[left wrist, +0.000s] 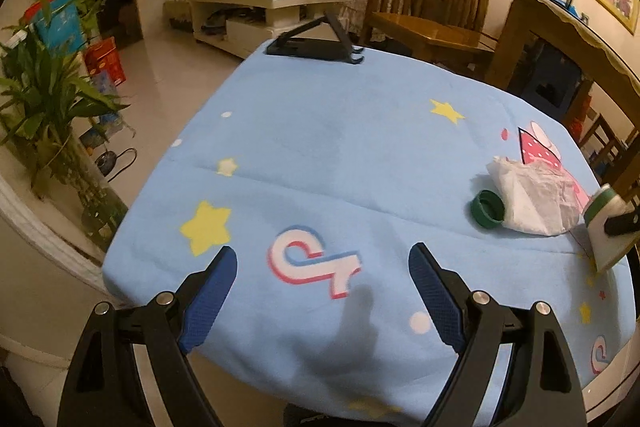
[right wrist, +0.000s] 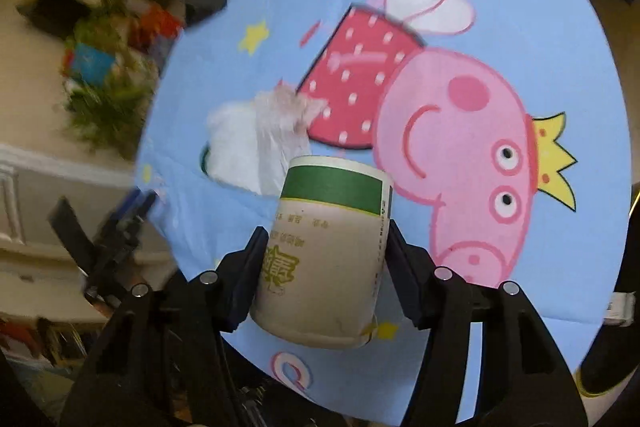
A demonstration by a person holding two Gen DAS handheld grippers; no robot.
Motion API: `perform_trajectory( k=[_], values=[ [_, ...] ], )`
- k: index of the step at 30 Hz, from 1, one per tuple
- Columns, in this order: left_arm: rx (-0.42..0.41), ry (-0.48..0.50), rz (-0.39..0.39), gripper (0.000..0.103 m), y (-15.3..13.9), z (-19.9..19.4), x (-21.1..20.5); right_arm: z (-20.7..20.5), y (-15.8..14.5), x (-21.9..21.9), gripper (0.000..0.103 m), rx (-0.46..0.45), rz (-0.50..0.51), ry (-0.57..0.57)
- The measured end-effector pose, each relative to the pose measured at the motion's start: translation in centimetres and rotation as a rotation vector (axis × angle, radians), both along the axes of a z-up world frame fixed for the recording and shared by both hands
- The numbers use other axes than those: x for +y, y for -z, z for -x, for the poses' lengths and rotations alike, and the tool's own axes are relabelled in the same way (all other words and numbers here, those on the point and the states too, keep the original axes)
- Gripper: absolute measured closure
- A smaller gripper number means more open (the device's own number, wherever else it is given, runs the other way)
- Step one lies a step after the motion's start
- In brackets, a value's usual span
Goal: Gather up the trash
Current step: 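Grasp the white paper cup with the right tool while the left tool grasps the tissue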
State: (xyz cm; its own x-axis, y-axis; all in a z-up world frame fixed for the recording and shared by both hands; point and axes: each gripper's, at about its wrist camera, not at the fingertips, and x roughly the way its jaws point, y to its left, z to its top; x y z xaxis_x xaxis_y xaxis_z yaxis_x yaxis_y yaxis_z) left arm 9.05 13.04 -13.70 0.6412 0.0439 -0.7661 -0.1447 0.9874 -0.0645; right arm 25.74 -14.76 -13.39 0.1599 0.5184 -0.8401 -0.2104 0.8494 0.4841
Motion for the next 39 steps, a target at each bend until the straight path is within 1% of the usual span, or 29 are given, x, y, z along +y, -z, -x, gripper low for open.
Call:
perform_trajectory(
  k=[2, 3, 4, 5, 7, 8, 10, 11, 12, 13, 14, 16, 17, 18, 21, 22, 23, 24, 25, 26, 27, 29, 33, 36, 39],
  values=[
    [-0.006, 0.021, -0.005, 0.018, -0.1, -0.4, -0.7, 0.7, -1.4, -1.0, 0.045, -0.105, -0.056, 0.022],
    [-0.011, 0.036, -0.007, 0.018, -0.2, -0.8, -1.0, 1.3, -2.3, -1.4, 0.045, -0.182, -0.068, 0.035],
    [-0.015, 0.05, -0.007, 0.018, -0.4, -1.2, -1.5, 2.0, -2.5, -1.4, 0.045, -0.235, -0.067, 0.049],
    [-0.023, 0.067, -0.007, 0.018, -0.7, -1.8, -2.1, 2.5, -2.5, -1.4, 0.045, -0.296, -0.051, 0.066],
    [-0.043, 0.097, -0.007, 0.018, -1.3, -2.9, -3.2, 2.7, -1.8, -0.9, 0.045, -0.382, 0.056, 0.09],
    [-0.051, 0.12, -0.002, 0.018, -1.6, -3.5, -3.9, 2.9, -1.2, -0.5, 0.045, -0.419, 0.091, 0.094],
    [-0.049, 0.195, 0.016, 0.018, -2.0, -5.2, -5.9, 3.3, -0.7, -1.0, 0.045, -0.459, 0.104, 0.127],
    [-0.05, 0.232, 0.027, 0.018, -2.2, -5.8, -6.8, 3.2, -0.6, -1.3, 0.045, -0.474, 0.09, 0.143],
    [-0.045, 0.29, 0.038, 0.017, -2.3, -6.6, -8.2, 3.6, -0.8, -2.4, 0.045, -0.499, 0.047, 0.164],
    [-0.033, 0.326, 0.03, 0.016, -2.2, -7.2, -9.2, 4.7, -1.0, -4.1, 0.046, -0.515, 0.026, 0.183],
    [-0.016, 0.353, 0.008, 0.016, -2.0, -7.9, -10.2, 4.9, -1.4, -5.0, 0.045, -0.522, 0.002, 0.2],
    [0.01, 0.4, -0.038, 0.016, -1.5, -9.2, -12.4, 4.7, -1.7, -6.0, 0.045, -0.527, -0.027, 0.213],
    [0.022, 0.417, -0.052, 0.016, -1.3, -9.8, -13.1, 4.9, -2.2, -6.7, 0.045, -0.535, -0.049, 0.218],
    [0.037, 0.425, -0.081, 0.016, -0.8, -10.5, -14.2, 5.1, -2.4, -7.2, 0.045, -0.536, -0.071, 0.221],
    [0.094, 0.488, -0.093, 0.017, 0.7, -11.7, -16.4, 5.2, -3.0, -8.2, 0.045, -0.524, -0.096, 0.224],
    [0.112, 0.495, -0.1, 0.024, 1.2, -12.0, -17.0, 5.3, -3.3, -8.4, 0.045, -0.522, -0.1, 0.225],
    [0.113, 0.506, -0.084, 0.034, 1.6, -12.1, -17.5, 5.4, -3.6, -8.7, 0.045, -0.522, -0.108, 0.226],
    [0.099, 0.506, -0.068, 0.041, 1.3, -11.9, -17.5, 5.5, -4.0, -8.9, 0.045, -0.524, -0.115, 0.227],
    [0.094, 0.507, -0.058, 0.069, 1.2, -11.8, -17.6, 5.7, -4.2, -9.2, 0.045, -0.531, -0.118, 0.229],
    [0.087, 0.5, -0.065, 0.102, 1.1, -11.6, -17.7, 6.0, -4.5, -9.4, 0.045, -0.537, -0.119, 0.231],
    [0.082, 0.473, -0.075, 0.1, 0.9, -11.3, -17.5, 6.3, -4.8, -9.7, 0.045, -0.547, -0.119, 0.236],
    [0.034, 0.409, -0.09, 0.1, 0.0, -10.4, -16.8, 6.9, -5.2, -10.1, 0.045, -0.561, -0.117, 0.246],
    [-0.099, 0.261, -0.118, 0.1, -3.6, -7.6, -14.8, 8.1, -6.3, -10.9, 0.044, -0.59, -0.122, 0.253],
    [-0.161, 0.173, -0.085, 0.1, -6.2, -6.7, -13.2, 9.0, -6.8, -11.3, 0.044, -0.61, -0.122, 0.254],
    [-0.19, 0.129, -0.054, 0.1, -7.9, -6.1, -11.8, 9.8, -7.3, -12.3, 0.044, -0.623, -0.123, 0.263]
  ],
)
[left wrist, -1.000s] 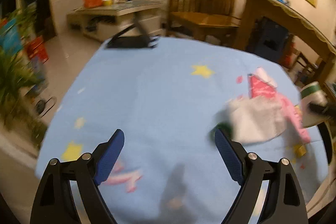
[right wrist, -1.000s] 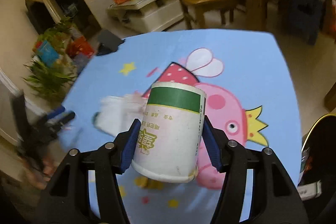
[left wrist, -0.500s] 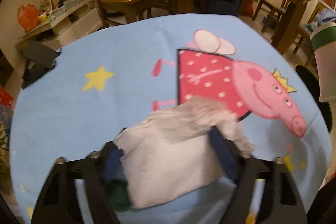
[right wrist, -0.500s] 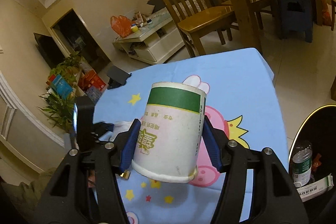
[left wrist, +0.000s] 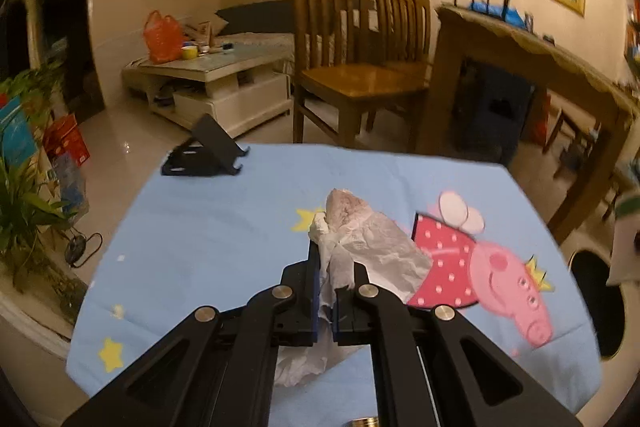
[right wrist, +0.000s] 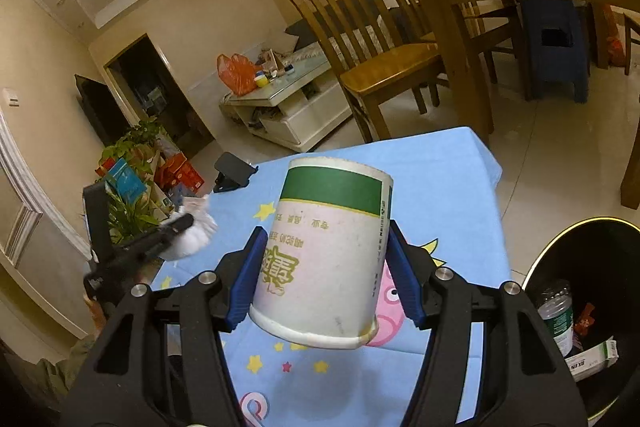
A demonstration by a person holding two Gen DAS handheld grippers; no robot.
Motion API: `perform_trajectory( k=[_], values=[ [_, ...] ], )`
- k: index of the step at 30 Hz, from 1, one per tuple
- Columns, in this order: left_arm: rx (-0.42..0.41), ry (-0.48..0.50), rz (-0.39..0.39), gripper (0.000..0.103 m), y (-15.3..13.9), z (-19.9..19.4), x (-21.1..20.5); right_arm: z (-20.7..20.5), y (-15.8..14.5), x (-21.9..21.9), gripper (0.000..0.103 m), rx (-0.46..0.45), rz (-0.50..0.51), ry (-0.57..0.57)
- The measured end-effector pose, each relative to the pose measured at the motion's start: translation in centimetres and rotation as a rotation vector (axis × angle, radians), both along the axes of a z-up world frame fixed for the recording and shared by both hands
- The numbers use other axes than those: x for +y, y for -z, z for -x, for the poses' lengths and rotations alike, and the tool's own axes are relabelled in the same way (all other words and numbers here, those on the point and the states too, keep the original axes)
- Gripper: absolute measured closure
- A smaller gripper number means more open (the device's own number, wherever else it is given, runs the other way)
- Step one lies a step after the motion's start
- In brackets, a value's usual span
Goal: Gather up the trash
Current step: 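Carry the paper cup and tissue to the bin and release both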
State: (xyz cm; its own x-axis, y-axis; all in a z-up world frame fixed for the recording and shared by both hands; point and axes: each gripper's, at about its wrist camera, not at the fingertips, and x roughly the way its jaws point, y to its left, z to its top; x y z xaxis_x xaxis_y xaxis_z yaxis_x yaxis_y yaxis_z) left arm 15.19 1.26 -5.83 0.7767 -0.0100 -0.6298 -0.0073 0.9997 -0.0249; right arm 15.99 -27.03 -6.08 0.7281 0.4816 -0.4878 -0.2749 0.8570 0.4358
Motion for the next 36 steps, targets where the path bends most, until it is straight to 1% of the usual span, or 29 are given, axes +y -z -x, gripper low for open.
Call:
perform_trajectory(
  k=[2, 5, 7, 9, 11, 14, 15, 17, 19, 22, 25, 29, 30, 32, 33, 34, 35, 36],
  values=[
    [0.003, -0.012, -0.004, 0.1, -0.1, 0.1, 0.3, 0.4, -0.1, -0.6, 0.044, 0.0, 0.005, 0.007],
    [0.048, 0.011, -0.003, 0.099, 0.8, -0.4, -0.7, 0.5, 0.7, -2.0, 0.045, 0.042, 0.016, 0.04],
    [0.055, 0.047, -0.006, 0.099, 0.9, 0.4, -2.2, 0.4, 1.4, -3.8, 0.045, 0.084, 0.001, 0.075],
    [0.046, 0.093, -0.015, 0.099, 0.4, 0.7, -4.2, 0.8, 1.2, -5.9, 0.045, 0.094, -0.012, 0.123],
    [0.021, 0.147, -0.033, 0.097, -0.5, 1.2, -6.4, 2.0, -0.1, -9.0, 0.045, 0.061, -0.017, 0.193],
    [0.0, 0.207, -0.051, 0.091, -1.2, 1.6, -9.2, 3.9, -1.6, -13.1, 0.044, 0.014, 0.024, 0.317],
    [0.006, 0.235, -0.045, 0.091, -1.2, 1.6, -10.5, 4.5, -1.7, -14.9, 0.044, 0.02, 0.047, 0.374],
    [0.019, 0.278, -0.045, 0.091, -0.8, 1.8, -12.8, 4.9, -0.9, -17.5, 0.044, 0.058, 0.049, 0.446],
    [0.034, 0.334, -0.047, 0.091, 0.0, 2.4, -15.8, 4.9, 1.0, -20.4, 0.044, 0.13, -0.011, 0.494],
    [0.06, 0.418, -0.055, 0.091, 1.3, 3.3, -20.0, 5.0, 3.0, -22.8, 0.044, 0.195, -0.072, 0.515],
    [0.085, 0.492, -0.054, 0.091, 2.2, 4.1, -23.5, 5.4, 3.3, -23.7, 0.044, 0.208, -0.069, 0.524],
    [0.077, 0.55, -0.069, 0.091, 2.1, 5.1, -26.3, 5.7, 3.6, -24.3, 0.043, 0.231, -0.046, 0.525],
    [0.074, 0.562, -0.073, 0.091, 2.0, 5.2, -27.0, 5.5, 4.1, -24.3, 0.042, 0.256, -0.04, 0.521],
    [0.067, 0.577, -0.083, 0.091, 1.8, 5.1, -28.4, 4.8, 5.6, -24.1, 0.037, 0.338, -0.027, 0.508],
    [0.064, 0.584, -0.088, 0.091, 1.7, 5.3, -29.0, 4.7, 5.9, -24.2, 0.033, 0.361, -0.03, 0.516],
    [0.061, 0.591, -0.09, 0.091, 1.7, 5.4, -29.5, 4.5, 6.5, -24.5, 0.026, 0.391, -0.042, 0.527],
    [0.059, 0.597, -0.091, 0.091, 1.6, 5.5, -29.9, 4.6, 6.8, -24.9, 0.024, 0.401, -0.057, 0.532],
    [0.057, 0.604, -0.094, 0.091, 1.6, 5.6, -30.3, 4.8, 6.9, -25.5, 0.024, 0.401, -0.093, 0.54]
  ],
)
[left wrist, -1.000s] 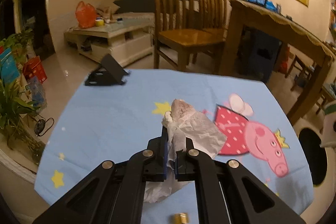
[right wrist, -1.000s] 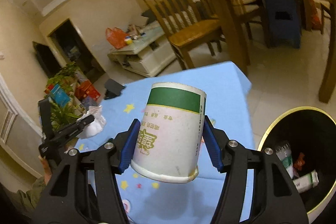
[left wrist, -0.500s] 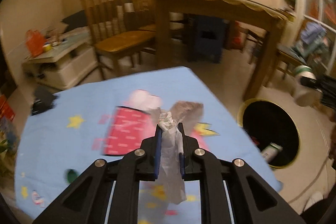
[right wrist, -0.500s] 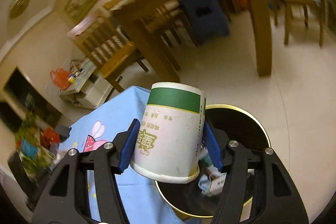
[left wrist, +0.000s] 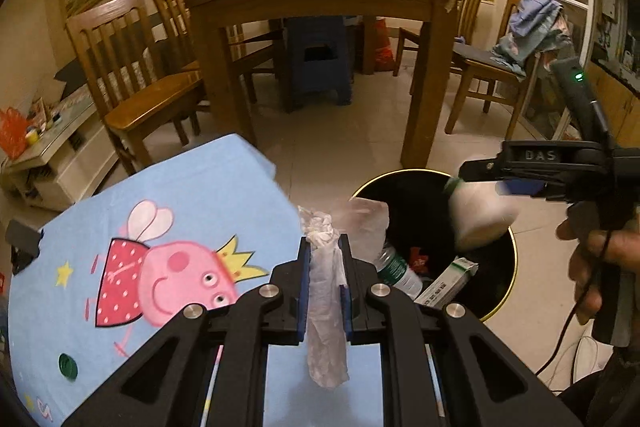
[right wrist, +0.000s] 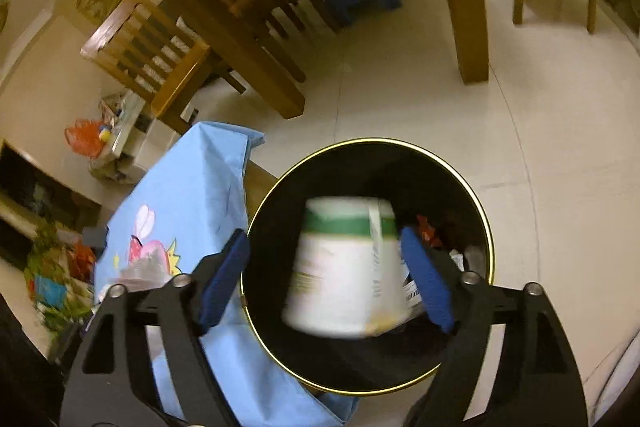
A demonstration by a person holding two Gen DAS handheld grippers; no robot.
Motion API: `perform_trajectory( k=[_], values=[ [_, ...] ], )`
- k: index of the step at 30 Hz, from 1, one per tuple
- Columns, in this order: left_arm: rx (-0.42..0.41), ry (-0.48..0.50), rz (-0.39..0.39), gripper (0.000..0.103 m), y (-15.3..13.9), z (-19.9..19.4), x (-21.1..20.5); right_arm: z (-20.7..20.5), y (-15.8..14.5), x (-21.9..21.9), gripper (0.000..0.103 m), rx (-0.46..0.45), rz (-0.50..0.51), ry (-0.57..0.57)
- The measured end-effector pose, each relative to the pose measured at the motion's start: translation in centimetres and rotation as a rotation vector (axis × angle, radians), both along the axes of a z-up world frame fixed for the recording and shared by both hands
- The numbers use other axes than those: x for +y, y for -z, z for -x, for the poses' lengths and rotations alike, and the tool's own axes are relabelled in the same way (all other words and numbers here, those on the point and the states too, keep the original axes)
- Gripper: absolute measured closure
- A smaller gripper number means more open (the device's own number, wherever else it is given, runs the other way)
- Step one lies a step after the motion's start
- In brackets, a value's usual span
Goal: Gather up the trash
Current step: 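Carry the paper cup and tissue to the bin and release both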
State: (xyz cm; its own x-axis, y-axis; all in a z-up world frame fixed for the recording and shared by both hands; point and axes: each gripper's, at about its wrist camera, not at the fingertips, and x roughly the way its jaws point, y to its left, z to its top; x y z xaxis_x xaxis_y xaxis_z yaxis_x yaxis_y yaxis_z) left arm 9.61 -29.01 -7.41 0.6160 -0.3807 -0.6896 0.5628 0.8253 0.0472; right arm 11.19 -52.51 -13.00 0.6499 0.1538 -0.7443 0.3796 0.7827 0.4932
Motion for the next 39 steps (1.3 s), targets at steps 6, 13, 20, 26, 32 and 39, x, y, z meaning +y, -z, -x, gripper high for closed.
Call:
perform_trajectory(
  k=[6, 13, 20, 26, 32, 39],
  values=[
    [-0.023, 0.049, -0.023, 0.091, -0.3, 0.1, -2.6, 2.9, -1.8, -3.1, 0.011, -0.117, -0.053, 0.127],
    [-0.077, 0.097, -0.028, 0.058, -1.0, 0.6, -5.9, 4.4, -2.0, -5.9, 0.008, -0.148, -0.092, 0.228],
    [-0.169, 0.123, -0.062, 0.042, -1.1, 2.5, -7.5, 4.3, -2.8, -5.9, 0.008, -0.161, -0.073, 0.231],
    [-0.19, 0.118, -0.057, 0.041, -1.7, 2.8, -7.2, 3.9, -2.9, -5.6, 0.008, -0.156, -0.058, 0.218],
    [-0.202, 0.101, -0.047, 0.037, -2.1, 3.1, -6.4, 3.5, -3.0, -5.1, 0.008, -0.147, -0.039, 0.211],
    [-0.205, 0.07, -0.04, 0.034, -2.3, 3.0, -5.0, 2.6, -3.1, -4.1, 0.008, -0.138, -0.011, 0.184]
  ],
)
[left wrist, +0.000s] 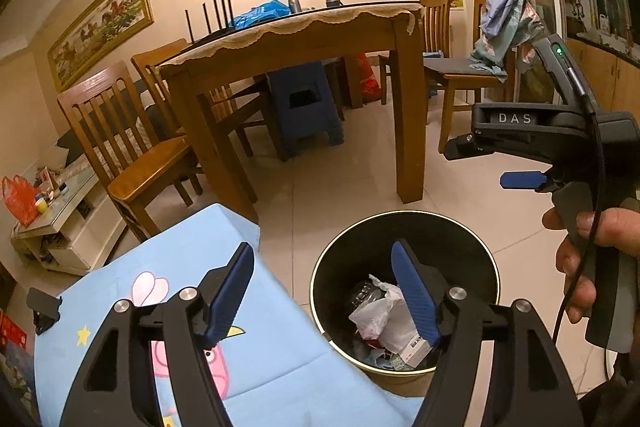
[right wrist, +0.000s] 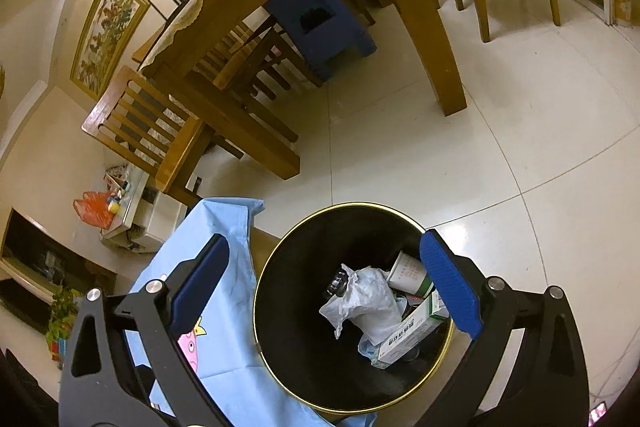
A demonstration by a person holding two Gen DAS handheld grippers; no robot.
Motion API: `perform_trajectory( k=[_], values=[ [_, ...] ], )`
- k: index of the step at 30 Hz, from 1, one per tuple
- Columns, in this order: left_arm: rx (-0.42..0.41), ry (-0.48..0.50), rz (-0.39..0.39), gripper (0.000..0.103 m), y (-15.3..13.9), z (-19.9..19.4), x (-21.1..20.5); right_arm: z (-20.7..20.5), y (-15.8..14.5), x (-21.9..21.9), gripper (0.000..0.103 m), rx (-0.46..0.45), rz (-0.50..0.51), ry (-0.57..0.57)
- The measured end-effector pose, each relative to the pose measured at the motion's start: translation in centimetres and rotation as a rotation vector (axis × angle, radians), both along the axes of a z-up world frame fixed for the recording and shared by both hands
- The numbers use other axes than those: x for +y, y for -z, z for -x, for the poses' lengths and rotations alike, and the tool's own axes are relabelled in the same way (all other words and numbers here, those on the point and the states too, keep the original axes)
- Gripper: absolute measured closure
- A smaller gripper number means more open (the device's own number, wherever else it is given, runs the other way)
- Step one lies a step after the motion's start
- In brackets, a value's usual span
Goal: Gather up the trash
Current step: 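Carry the paper cup and tissue to the bin and release both, then move both tools back over the table toward the caps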
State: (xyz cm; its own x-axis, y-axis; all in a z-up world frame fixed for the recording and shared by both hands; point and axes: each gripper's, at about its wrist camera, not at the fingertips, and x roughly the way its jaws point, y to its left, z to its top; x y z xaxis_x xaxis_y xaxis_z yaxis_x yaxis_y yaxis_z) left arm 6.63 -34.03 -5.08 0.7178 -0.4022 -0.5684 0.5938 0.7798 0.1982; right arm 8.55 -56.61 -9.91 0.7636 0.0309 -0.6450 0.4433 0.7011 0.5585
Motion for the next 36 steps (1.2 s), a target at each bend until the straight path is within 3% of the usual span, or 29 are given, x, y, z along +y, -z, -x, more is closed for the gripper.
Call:
perform_trajectory(
  k=[11, 17, 29, 36],
  values=[
    [0.0, -0.075, 0.021, 0.033, -0.5, -0.4, 4.0, -2.0, -1.6, 4.1, 0.008, -0.057, 0.093, -0.127],
    [-0.003, -0.124, 0.037, 0.032, -1.0, -0.5, 7.0, -3.3, -2.7, 8.1, 0.008, -0.088, 0.204, -0.214],
    [-0.018, -0.24, 0.092, 0.03, -2.9, 0.1, 15.3, -4.7, -2.3, 19.9, 0.007, -0.136, 0.393, -0.446],
    [-0.027, -0.336, 0.129, 0.029, -3.2, 0.2, 22.2, -2.3, -1.0, 27.8, 0.006, -0.186, 0.464, -0.597]
  ],
)
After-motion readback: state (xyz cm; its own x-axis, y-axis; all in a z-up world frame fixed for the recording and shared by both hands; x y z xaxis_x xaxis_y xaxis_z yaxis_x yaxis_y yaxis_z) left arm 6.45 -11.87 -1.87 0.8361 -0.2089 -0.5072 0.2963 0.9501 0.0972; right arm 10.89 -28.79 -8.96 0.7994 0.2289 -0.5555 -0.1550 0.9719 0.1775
